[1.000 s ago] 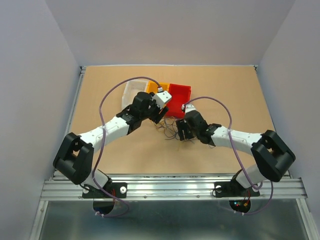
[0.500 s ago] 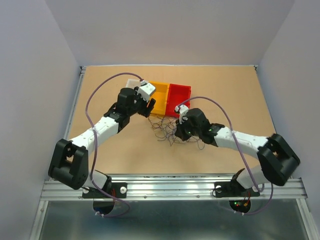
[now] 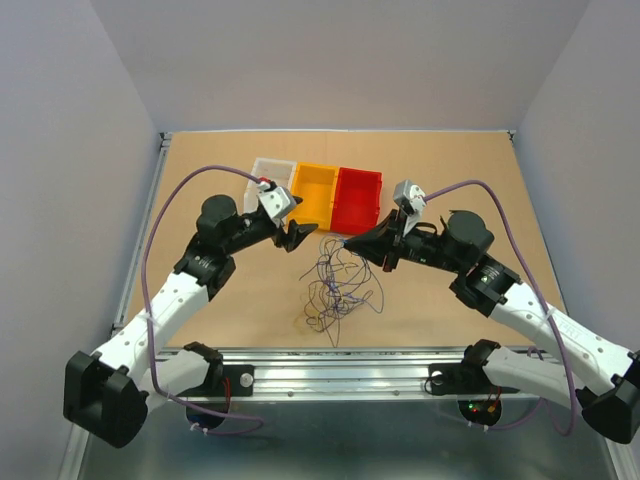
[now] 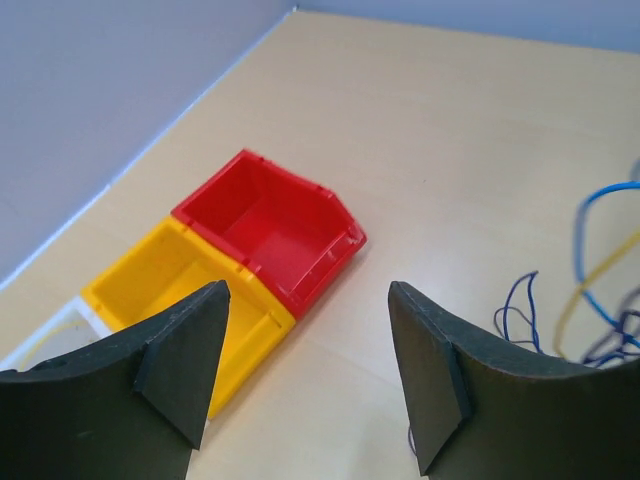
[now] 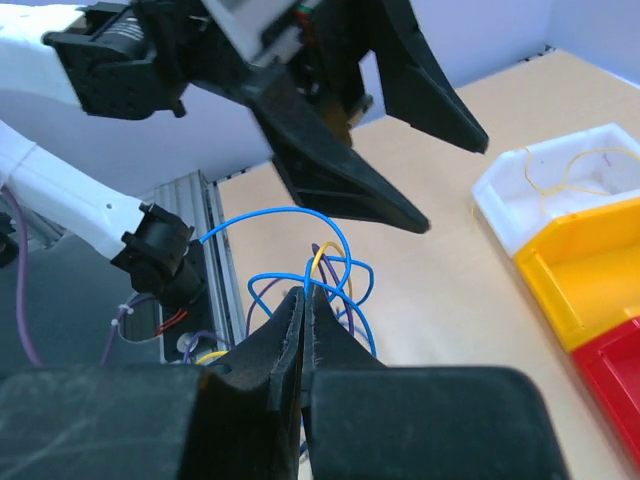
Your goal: Untangle the cables
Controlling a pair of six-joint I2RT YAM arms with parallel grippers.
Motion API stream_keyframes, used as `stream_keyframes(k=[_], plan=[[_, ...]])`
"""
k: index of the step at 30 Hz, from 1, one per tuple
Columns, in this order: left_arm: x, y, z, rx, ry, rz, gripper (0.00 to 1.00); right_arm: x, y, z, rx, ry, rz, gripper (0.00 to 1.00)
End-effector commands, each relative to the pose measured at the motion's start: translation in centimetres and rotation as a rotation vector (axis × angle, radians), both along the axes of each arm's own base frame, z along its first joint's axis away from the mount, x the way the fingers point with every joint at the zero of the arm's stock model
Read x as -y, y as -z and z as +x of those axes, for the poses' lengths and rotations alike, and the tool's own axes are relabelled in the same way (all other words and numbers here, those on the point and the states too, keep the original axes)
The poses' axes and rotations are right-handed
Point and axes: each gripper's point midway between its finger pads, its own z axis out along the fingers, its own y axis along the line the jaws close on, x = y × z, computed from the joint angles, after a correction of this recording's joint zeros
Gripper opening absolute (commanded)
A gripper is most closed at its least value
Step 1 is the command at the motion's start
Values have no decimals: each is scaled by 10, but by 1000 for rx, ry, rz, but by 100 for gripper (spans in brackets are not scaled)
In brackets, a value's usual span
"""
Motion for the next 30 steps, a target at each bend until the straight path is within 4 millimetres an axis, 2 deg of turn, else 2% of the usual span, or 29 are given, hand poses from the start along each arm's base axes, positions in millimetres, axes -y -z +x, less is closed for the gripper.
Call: stream_keyframes(k=[1, 5, 6, 7, 11, 15, 19, 20, 21, 22, 23, 24, 27, 28, 29, 30], plan=[[3, -36, -38, 111, 133, -84, 76, -9, -21, -1, 20, -36, 43, 1], [-9, -48, -51, 148, 118, -116, 77, -16, -18, 1, 26, -63, 74, 1], [-10, -48, -56, 154, 132, -117, 80, -18, -16, 1, 20, -68, 75, 1], [-9, -49, -66, 174, 177, -112, 81, -19, -15, 1, 22, -71, 78, 0], [-2, -34, -82, 158, 296, -65, 83, -22, -18, -1, 23, -97, 88, 1], [6, -19, -77, 114, 330, -31, 83, -23, -22, -5, 26, -122, 99, 0], [18, -17, -69, 92, 340, -23, 83, -25, -24, -7, 26, -140, 107, 1], [25, -22, -72, 100, 353, -28, 79, -26, -23, -7, 26, -145, 108, 1], [30, -19, -70, 85, 358, -26, 74, -26, -22, -7, 26, -146, 108, 1], [36, -18, -70, 80, 353, -23, 65, -26, -24, -6, 29, -142, 111, 1], [38, -17, -68, 73, 346, -20, 53, -26, -22, -5, 25, -136, 109, 1], [39, -17, -64, 70, 331, -18, 32, -23, -24, -6, 35, -128, 117, 1], [34, -13, -52, 52, 260, -5, 0, -11, -20, -4, 37, -55, 129, 5], [32, -18, -54, 68, 254, -11, 0, -7, -18, -1, 39, -24, 129, 16], [30, -20, -57, 72, 254, -13, 0, -1, -2, 9, 7, 53, 102, 44], [29, -20, -59, 76, 254, -16, 0, 3, 6, 14, -5, 91, 87, 57]])
